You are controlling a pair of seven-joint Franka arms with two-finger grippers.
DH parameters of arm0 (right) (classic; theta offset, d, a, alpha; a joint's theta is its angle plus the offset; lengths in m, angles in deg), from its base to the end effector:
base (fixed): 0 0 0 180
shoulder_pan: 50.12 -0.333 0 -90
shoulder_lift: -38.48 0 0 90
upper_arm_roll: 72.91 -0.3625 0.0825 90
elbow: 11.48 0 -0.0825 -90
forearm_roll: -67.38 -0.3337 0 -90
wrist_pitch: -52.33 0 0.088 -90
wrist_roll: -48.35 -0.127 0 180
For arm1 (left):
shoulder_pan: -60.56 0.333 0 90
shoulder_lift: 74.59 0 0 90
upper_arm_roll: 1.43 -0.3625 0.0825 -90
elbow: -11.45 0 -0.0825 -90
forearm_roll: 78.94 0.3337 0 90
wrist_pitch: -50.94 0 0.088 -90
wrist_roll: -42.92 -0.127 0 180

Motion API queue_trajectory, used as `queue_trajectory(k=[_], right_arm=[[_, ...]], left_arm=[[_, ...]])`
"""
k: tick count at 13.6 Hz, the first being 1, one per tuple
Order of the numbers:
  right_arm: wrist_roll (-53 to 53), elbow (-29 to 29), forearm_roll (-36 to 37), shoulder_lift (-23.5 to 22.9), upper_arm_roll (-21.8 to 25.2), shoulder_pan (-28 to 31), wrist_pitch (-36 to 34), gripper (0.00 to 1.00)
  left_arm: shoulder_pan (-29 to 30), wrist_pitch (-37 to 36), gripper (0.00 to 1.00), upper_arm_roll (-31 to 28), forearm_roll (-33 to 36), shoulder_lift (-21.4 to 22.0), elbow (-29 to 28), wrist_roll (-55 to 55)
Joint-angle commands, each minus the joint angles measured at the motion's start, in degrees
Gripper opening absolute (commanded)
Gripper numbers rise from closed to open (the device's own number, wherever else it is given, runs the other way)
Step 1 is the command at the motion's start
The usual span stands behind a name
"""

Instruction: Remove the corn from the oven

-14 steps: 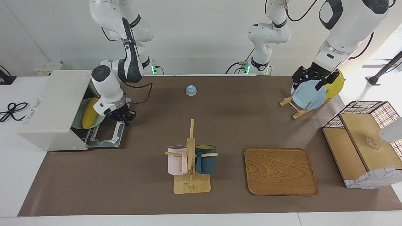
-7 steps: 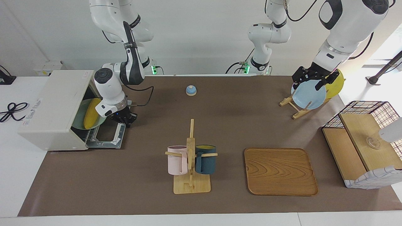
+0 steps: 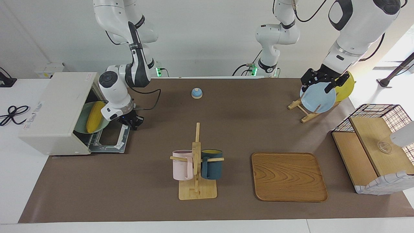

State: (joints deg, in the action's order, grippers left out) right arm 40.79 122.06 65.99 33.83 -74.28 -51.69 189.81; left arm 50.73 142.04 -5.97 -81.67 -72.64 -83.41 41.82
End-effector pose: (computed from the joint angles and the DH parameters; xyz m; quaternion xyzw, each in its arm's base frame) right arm 0.4813 0.0251 0.3658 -0.9987 0.0493 0.0070 0.0085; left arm 0.4890 -0.0505 0.6339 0.9980 -0.0549 -0.0168 0.0246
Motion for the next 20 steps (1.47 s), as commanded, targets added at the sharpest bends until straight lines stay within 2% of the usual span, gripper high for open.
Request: queue_trajectory(k=[1,3,5,6,9,13,16,18,20], right_arm=[[-1.6,-6.3,-1.4,-0.2,0.7,-1.6,-7.5,0.00],[-2.0,-9.6,-0.6,0.3,0.8,-1.5,-11.6,0.00],[-2.6,-10.8,0.2,1.4,1.3,-1.0,-16.0,0.29],[-2.7,-10.8,1.5,1.9,1.4,0.3,-16.4,0.31],[-2.8,-10.8,3.7,5.5,1.3,3.0,-22.9,0.32],[-2.4,-10.8,5.5,7.0,1.3,5.4,-25.9,0.32],[0.3,-9.7,5.5,7.4,1.3,7.8,-24.1,0.32],[0.8,-6.4,5.5,8.0,1.3,7.9,-18.5,0.31],[1.0,-5.0,5.5,8.0,1.2,7.8,-16.4,0.30]], left_arm=[[0.4,-1.0,1.00,0.3,0.1,0.0,0.8,0.0],[0.5,-1.0,1.00,0.3,0.1,0.0,0.7,0.0],[0.5,-1.1,1.00,0.3,0.1,0.0,0.8,0.0],[0.5,-1.1,1.00,0.3,0.1,0.0,0.7,0.0],[0.5,-1.1,1.00,0.3,0.1,0.1,0.7,0.0],[0.5,-1.1,1.00,0.3,0.1,0.1,0.7,0.0],[0.5,-1.1,1.00,0.3,0.1,0.1,0.8,0.0],[0.5,-1.1,1.00,0.3,0.1,0.1,0.8,0.0],[0.5,-1.1,1.00,0.3,0.1,0.0,0.7,0.0]])
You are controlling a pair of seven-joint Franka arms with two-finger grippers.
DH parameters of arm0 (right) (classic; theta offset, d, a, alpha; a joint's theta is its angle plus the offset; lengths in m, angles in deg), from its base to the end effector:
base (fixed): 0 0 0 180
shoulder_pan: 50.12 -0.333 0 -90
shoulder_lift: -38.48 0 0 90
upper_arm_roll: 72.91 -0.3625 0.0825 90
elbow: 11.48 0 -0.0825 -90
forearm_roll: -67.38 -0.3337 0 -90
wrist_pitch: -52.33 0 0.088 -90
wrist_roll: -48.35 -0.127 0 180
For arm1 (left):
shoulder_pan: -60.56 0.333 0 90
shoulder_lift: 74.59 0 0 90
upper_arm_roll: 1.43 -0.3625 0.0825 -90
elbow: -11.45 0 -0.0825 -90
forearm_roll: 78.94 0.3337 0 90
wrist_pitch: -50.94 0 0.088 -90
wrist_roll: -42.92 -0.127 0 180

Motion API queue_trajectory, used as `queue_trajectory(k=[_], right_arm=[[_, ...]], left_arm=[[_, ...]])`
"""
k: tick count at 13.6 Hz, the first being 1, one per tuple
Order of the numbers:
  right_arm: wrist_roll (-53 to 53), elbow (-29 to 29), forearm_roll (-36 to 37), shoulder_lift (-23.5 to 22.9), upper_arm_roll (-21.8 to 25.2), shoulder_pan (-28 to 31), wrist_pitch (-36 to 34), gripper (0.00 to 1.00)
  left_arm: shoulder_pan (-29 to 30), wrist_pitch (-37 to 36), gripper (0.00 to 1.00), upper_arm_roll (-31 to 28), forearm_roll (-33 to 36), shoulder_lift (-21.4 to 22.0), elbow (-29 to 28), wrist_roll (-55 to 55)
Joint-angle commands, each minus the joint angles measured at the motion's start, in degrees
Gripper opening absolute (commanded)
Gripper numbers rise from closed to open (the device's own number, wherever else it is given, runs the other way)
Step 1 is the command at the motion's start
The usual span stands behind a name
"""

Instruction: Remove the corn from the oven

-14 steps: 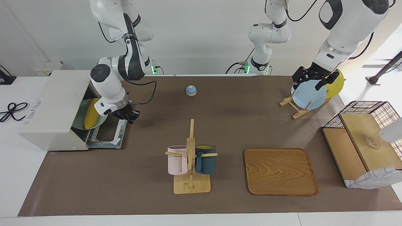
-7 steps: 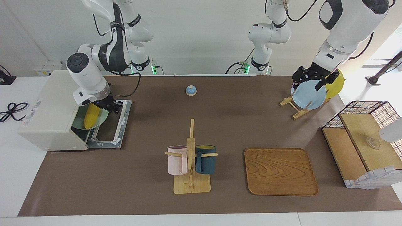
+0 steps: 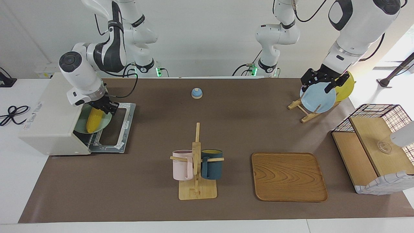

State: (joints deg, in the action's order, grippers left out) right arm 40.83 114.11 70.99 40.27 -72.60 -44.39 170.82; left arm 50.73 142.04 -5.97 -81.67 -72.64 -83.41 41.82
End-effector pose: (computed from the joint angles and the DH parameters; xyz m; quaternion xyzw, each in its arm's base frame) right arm 0.4672 -0.0539 0.4463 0.9934 -0.1017 -0.0459 0.0275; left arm 0.4890 -0.0505 0.6339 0.9980 -0.0549 -0.0168 0.0246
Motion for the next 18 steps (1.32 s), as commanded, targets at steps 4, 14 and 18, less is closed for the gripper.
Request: queue_trajectory(k=[4,14,18], right_arm=[[4.5,4.8,0.4,0.9,-0.4,0.8,6.4,0.29],[6.0,2.7,0.5,0.4,-1.0,-2.0,2.2,0.00],[-3.0,-7.1,0.5,-2.8,-1.0,-14.2,-5.5,0.00]], left_arm=[[0.5,-1.1,1.00,0.3,0.2,0.0,0.8,0.0],[0.5,-1.0,1.00,0.3,0.1,0.0,0.7,0.0],[0.5,-1.0,1.00,0.3,0.1,0.0,0.7,0.0]])
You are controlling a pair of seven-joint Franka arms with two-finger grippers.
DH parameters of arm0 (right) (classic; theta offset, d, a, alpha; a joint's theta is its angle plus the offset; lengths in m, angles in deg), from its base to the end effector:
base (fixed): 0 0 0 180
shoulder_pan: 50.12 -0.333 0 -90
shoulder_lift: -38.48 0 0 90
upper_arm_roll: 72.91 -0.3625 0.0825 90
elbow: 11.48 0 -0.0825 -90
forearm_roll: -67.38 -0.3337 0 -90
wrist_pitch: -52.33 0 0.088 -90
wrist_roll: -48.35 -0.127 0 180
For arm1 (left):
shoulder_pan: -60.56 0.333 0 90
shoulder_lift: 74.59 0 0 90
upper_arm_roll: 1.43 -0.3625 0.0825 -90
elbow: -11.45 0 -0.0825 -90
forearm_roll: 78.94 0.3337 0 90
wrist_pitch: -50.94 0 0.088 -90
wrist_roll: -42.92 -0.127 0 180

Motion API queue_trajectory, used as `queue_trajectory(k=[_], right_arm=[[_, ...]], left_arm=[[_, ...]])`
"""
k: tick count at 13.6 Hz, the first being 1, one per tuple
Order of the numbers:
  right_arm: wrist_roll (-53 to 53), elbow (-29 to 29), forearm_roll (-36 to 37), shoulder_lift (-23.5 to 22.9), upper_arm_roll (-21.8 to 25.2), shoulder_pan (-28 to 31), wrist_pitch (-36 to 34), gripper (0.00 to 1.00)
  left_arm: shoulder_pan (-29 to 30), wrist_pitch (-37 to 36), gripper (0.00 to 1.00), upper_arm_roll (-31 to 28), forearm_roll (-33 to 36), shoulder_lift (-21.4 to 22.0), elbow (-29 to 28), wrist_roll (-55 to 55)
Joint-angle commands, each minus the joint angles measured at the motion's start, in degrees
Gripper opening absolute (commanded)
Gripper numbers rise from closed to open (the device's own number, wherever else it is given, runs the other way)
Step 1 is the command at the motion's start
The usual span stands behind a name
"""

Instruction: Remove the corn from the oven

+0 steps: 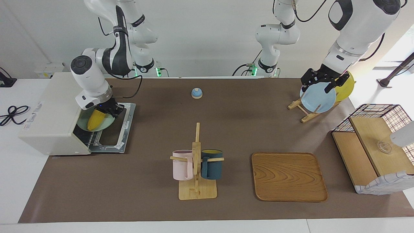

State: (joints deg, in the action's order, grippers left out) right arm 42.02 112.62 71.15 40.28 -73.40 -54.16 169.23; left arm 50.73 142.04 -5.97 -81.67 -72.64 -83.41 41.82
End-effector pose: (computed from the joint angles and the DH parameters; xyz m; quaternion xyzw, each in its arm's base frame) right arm 0.4719 0.0326 0.4548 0.9985 0.0006 -0.0442 0.0331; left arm 0.4890 -0.0505 0.6339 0.9980 -0.0549 -0.0168 0.0246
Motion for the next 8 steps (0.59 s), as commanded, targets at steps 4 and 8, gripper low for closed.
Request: queue_trajectory(k=[4,8], right_arm=[[-18.5,-20.8,0.5,-11.5,-0.2,-17.8,-13.2,0.00],[-36.9,-35.4,1.2,-25.2,-0.2,-32.0,-16.0,0.00]], left_arm=[[0.5,-1.1,1.00,0.3,0.1,0.0,0.7,0.0],[0.5,-1.1,1.00,0.3,0.1,0.0,0.8,0.0]])
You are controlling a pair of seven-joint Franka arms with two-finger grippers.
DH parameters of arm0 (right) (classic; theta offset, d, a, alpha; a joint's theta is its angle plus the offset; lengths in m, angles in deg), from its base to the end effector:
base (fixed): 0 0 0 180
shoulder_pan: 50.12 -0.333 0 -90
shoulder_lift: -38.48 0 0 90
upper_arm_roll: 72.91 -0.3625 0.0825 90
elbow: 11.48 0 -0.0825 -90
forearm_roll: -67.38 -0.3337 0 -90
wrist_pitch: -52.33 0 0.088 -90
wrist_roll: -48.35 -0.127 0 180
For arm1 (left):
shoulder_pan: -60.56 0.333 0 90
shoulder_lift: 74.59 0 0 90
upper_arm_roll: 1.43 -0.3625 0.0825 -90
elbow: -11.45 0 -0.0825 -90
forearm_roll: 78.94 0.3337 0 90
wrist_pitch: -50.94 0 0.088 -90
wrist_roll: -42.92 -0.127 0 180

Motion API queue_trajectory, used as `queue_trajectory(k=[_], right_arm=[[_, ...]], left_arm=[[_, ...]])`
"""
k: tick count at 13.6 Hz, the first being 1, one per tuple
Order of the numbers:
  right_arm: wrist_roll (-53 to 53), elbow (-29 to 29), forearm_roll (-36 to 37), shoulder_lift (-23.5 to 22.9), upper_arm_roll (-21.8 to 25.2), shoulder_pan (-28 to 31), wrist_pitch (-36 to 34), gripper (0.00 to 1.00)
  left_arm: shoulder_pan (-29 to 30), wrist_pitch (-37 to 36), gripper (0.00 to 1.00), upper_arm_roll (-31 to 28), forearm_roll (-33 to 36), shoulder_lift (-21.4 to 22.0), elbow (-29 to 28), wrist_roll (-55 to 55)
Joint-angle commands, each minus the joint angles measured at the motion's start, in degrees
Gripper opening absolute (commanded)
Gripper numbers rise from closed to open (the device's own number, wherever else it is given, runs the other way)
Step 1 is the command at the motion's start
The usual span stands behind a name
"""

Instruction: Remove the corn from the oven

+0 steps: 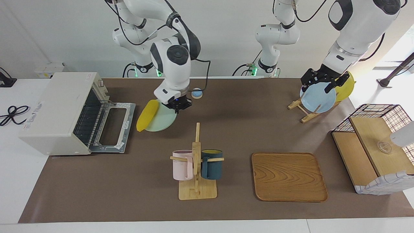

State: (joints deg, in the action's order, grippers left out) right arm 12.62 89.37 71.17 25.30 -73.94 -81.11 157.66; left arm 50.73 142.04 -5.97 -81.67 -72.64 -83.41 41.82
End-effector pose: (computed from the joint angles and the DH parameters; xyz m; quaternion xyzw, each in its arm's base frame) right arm 0.4865 0.2955 0.4679 0.9965 -0.0212 -0.0467 0.0664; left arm 0.4890 -0.0505 0.6339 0.9980 -0.0549 -0.0168 0.0246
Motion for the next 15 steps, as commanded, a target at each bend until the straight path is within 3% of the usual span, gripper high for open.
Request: queue_trajectory(k=[1,3,6,9,10,14,15], right_arm=[[-11.3,-16.8,1.0,-13.9,0.3,-6.8,-4.8,0.00],[-13.5,-17.4,0.3,-15.8,0.1,-7.7,-1.8,0.00],[-13.8,-8.1,-0.1,-14.2,-0.3,-9.8,8.6,0.00],[-14.3,-7.2,-2.4,-13.7,-0.3,-9.3,9.0,0.00],[-14.4,-7.6,-3.0,-13.8,-0.3,-9.4,9.1,0.16],[-13.4,-13.2,-2.5,-13.8,-0.3,-6.9,4.7,0.45],[-13.0,-14.0,-2.3,-13.5,-0.3,-5.8,3.3,0.43]], left_arm=[[0.5,-1.1,1.00,0.3,0.1,0.0,0.7,0.0],[0.5,-1.1,1.00,0.3,0.1,0.1,0.7,0.0],[0.5,-1.1,1.00,0.3,0.1,0.1,0.7,0.0],[0.5,-1.1,1.00,0.3,0.1,0.0,0.7,0.0],[0.5,-1.1,1.00,0.3,0.1,0.1,0.7,0.0],[0.5,-1.1,1.00,0.3,0.1,0.1,0.8,0.0],[0.5,-1.1,1.00,0.3,0.1,0.1,0.7,0.0]])
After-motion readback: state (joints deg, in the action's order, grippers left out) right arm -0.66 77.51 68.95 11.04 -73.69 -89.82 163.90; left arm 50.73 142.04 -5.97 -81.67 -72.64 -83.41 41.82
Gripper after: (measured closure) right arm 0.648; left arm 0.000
